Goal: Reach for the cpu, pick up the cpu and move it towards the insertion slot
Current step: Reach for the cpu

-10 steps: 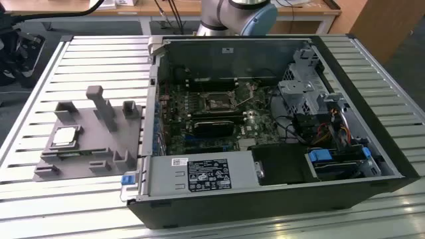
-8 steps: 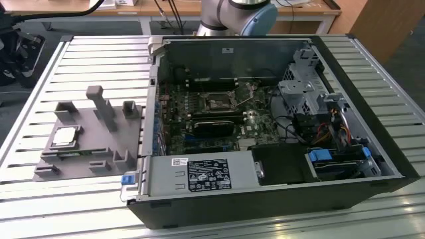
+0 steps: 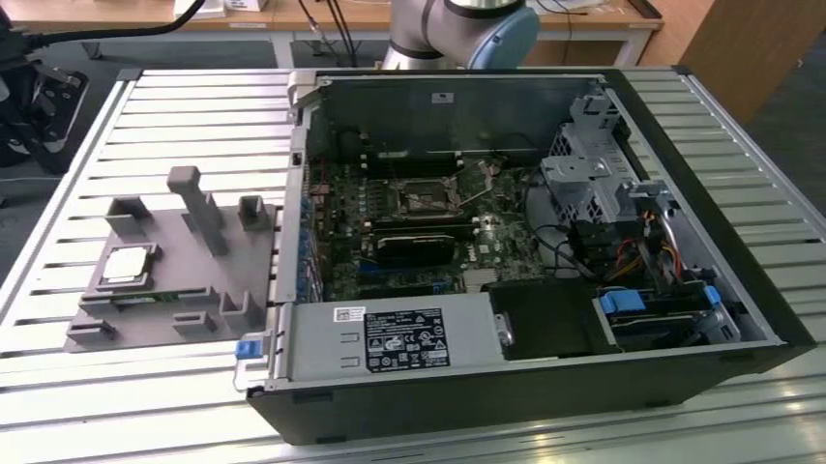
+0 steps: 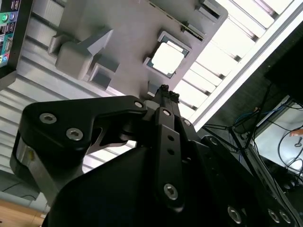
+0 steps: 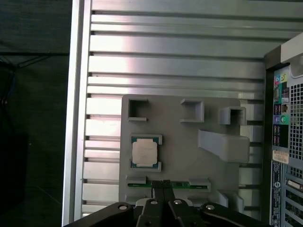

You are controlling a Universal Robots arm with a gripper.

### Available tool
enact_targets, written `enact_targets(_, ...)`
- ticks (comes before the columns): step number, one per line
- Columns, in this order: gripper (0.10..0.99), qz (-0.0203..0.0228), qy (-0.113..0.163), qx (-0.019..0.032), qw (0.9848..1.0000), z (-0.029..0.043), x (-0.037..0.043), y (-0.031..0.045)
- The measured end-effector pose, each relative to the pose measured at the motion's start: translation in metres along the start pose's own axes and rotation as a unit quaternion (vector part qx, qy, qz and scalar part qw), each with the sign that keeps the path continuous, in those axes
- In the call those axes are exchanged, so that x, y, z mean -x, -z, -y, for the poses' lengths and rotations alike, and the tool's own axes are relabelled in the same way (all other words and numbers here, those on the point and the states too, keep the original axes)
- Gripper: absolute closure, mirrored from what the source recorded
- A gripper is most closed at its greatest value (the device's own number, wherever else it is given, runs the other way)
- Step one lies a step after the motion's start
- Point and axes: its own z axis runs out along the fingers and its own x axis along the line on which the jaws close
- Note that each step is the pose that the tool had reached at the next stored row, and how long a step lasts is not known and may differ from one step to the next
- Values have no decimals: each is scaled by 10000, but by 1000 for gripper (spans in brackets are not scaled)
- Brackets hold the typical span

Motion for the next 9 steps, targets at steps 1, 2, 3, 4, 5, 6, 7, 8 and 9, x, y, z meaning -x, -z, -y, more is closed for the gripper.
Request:
enact_targets(1,980,1,-1,0,10000,1,0,-8)
enact_targets(2,980,0,-1,0,10000,3,-1,-15)
enact_targets(3,980,0,0,0,10000,5,-1,-23)
enact_targets(4,980,0,0,0,10000,6,0,-31)
enact_targets(5,980,0,0,0,10000,7,0,-39)
enact_targets(6,980,0,0,0,10000,8,0,-47)
enact_targets(7,980,0,0,0,10000,10,0,-55)
enact_targets(8,980,0,0,0,10000,12,0,-63)
enact_targets(9,980,0,0,0,10000,14,0,-70)
